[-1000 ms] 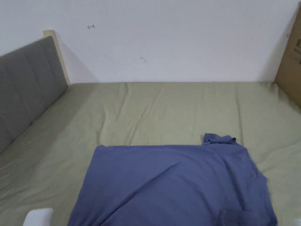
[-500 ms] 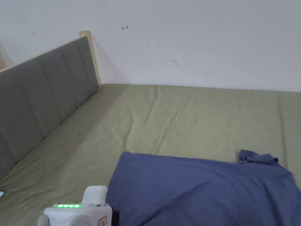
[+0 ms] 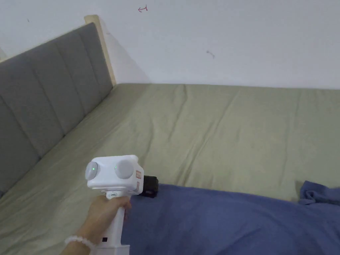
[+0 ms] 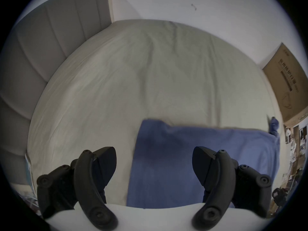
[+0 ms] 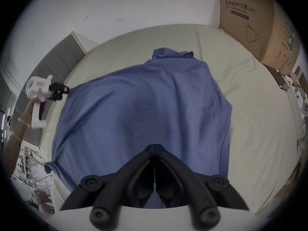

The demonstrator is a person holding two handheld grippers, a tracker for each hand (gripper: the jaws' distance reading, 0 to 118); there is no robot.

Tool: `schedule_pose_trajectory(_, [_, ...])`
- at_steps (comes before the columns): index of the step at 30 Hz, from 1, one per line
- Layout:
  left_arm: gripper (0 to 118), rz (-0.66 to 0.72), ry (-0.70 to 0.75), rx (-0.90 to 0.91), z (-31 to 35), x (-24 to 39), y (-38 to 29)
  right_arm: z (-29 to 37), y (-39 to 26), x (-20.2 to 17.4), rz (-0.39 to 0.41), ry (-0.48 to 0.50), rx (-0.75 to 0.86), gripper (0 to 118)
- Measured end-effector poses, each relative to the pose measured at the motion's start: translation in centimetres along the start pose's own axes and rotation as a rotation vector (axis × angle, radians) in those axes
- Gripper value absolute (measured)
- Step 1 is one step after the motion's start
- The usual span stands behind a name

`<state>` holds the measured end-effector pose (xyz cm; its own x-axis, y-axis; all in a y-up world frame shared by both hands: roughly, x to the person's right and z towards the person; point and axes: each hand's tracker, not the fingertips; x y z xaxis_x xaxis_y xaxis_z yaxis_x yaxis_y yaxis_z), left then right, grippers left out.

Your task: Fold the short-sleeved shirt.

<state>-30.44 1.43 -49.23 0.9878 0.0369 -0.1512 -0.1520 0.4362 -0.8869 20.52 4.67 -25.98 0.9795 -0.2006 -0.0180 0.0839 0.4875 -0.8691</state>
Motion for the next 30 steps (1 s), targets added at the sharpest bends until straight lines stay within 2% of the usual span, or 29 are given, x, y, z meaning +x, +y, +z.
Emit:
schedule_pose_trajectory(2, [99, -0.012, 0.026, 0.025, -1.8, 0.3, 0.5, -0.5, -0.1, 0.6, 0.005, -0.011, -0.011, 1])
schedule_pose_trajectory(5, [96, -0.049, 0.032, -0.031, -4.3, 0.6, 0.5, -1.1, -0.6, 1.8, -0.042, -0.015, -0.029, 1])
schedule_pose_trajectory(6, [94, -0.042, 0.036, -0.012, -4.3, 0.5, -0.4, -1.2, -0.7, 2.3, -0.057, -0.012, -0.032, 1])
schedule_pose_trajectory(7, [85, -0.052, 0.037, 0.024, -3.9, 0.5, -0.6, -1.3, -0.8, 2.6, -0.069, -0.012, -0.037, 1])
schedule_pose_trajectory(8, [73, -0.060, 0.040, 0.023, -3.6, 0.7, -0.6, -1.4, -0.9, 2.8, -0.074, -0.015, -0.041, 1])
schedule_pose_trajectory(9, [52, -0.083, 0.046, 0.043, -3.1, 0.8, -0.6, -1.6, -0.6, 3.1, -0.072, -0.017, -0.044, 1])
schedule_pose_trajectory(10, [12, -0.116, 0.057, 0.052, -2.2, 0.8, -0.5, -1.8, -0.3, 3.5, -0.071, -0.019, -0.051, 1])
schedule_pose_trajectory(11, [2, -0.115, 0.057, 0.061, -1.7, 1.0, -0.5, -1.9, 0.3, 3.8, -0.072, -0.017, -0.055, 1])
schedule_pose_trajectory(15, [2, -0.158, 0.045, 0.037, -1.4, 1.3, -0.3, -2.1, 5.0, 5.5, -0.073, 0.012, -0.020, 1])
schedule_pose_trajectory(17, [2, -0.152, 0.045, 0.038, -1.2, 1.3, -0.3, -3.1, 8.4, 6.3, 0.009, 0.003, -0.046, 2])
schedule_pose_trajectory(18, [2, -0.144, 0.040, 0.039, -0.5, 1.4, -0.6, -3.9, 10.1, 6.9, 0.022, -0.028, -0.043, 10])
schedule_pose_trajectory(20, [2, -0.117, 0.027, 0.041, -0.1, 1.3, -0.4, -5.9, 13.6, 7.6, 0.064, -0.005, -0.093, 72])
schedule_pose_trajectory(21, [2, -0.117, 0.024, 0.041, 0.1, 1.3, -0.3, -7.2, 15.0, 8.3, 0.043, -0.020, -0.088, 93])
schedule_pose_trajectory(22, [2, -0.116, 0.022, 0.044, 0.5, 1.3, -0.2, -8.7, 16.3, 8.9, 0.046, -0.049, -0.100, 98])
schedule_pose_trajectory(24, [2, -0.117, 0.018, 0.042, 0.6, 1.4, -0.3, -11.6, 18.4, 9.6, 0.003, -0.186, -0.155, 98])
schedule_pose_trajectory(26, [2, -0.130, 0.018, 0.041, 0.7, 1.5, -0.2, -14.2, 19.6, 9.9, 0.031, -0.242, -0.247, 98])
schedule_pose_trajectory(28, [2, -0.138, 0.019, 0.041, 0.7, 1.6, -0.4, -15.4, 19.1, 9.1, 0.067, -0.192, -0.284, 97])
schedule_pose_trajectory(29, [2, -0.139, 0.019, 0.037, 0.6, 1.6, -0.4, -15.3, 18.9, 8.7, 0.099, -0.243, -0.256, 97])
schedule_pose_trajectory(30, [2, -0.138, 0.020, 0.033, 0.6, 1.5, -0.3, -15.0, 19.0, 8.4, 0.132, -0.230, -0.239, 96])
